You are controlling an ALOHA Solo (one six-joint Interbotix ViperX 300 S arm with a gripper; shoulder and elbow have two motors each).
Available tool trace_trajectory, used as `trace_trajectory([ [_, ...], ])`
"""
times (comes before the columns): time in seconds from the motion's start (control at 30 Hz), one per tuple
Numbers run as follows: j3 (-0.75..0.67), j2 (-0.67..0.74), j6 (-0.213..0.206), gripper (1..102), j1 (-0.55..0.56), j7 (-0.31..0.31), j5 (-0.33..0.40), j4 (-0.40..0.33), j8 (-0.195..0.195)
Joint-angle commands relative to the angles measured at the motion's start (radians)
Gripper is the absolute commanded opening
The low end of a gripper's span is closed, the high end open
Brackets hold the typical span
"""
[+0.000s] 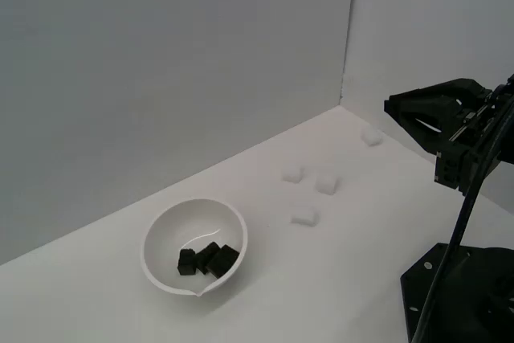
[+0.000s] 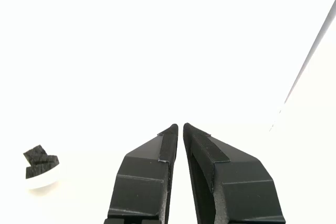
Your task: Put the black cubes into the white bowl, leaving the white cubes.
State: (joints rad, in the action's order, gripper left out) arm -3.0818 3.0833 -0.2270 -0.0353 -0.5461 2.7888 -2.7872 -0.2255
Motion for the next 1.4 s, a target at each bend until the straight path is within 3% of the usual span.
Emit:
trace_trajectory([
  [0.0, -0.023, 0.017, -0.014, 3, -0.015, -0.014, 0.002, -0.002, -0.012],
  [0.7, -0.236, 0.232, -0.014, 3, -0.014, -0.032, 0.017, -0.018, -0.009],
  [1.37, -0.321, 0.319, -0.014, 3, -0.015, -0.041, 0.021, -0.025, -0.009],
])
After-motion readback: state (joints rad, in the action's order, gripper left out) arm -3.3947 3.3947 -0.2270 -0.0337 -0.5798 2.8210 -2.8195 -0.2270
